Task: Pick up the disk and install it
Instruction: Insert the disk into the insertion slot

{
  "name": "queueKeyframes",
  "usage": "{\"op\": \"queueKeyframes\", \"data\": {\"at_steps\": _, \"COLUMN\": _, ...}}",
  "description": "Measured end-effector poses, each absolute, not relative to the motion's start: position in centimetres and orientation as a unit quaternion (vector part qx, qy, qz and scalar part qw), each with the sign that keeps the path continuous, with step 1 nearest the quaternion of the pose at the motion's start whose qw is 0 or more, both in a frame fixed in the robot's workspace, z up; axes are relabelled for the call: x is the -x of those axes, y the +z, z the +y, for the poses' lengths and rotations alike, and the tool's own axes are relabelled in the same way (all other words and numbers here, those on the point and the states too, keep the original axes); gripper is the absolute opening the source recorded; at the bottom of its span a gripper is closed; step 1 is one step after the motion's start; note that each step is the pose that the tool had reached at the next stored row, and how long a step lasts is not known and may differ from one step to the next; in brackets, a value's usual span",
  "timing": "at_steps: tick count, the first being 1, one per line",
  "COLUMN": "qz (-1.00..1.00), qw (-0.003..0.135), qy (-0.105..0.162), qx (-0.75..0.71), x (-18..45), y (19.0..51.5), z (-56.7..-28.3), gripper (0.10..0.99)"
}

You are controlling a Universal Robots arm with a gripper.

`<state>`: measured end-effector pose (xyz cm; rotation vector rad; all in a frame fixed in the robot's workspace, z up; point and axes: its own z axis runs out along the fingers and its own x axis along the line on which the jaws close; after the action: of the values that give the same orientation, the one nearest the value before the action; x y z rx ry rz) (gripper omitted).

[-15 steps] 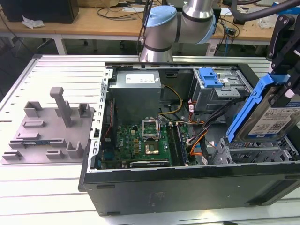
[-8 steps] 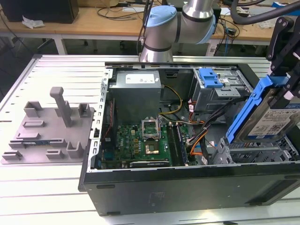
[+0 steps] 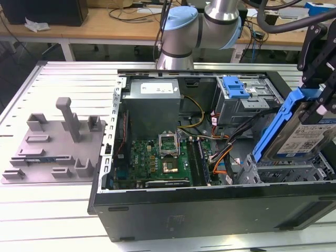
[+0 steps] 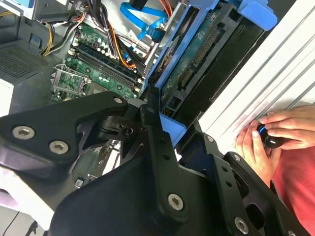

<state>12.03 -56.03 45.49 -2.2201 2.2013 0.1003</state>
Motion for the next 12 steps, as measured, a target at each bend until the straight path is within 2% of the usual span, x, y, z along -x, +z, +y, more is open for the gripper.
{"op": "queueKeyframes", "data": {"at_steps": 12, "qz": 0.704, "qw": 0.007, "qy": 0.032, "qx": 0.710, "x": -12.1, "y": 44.3, "z": -56.0, "gripper": 0.369}}
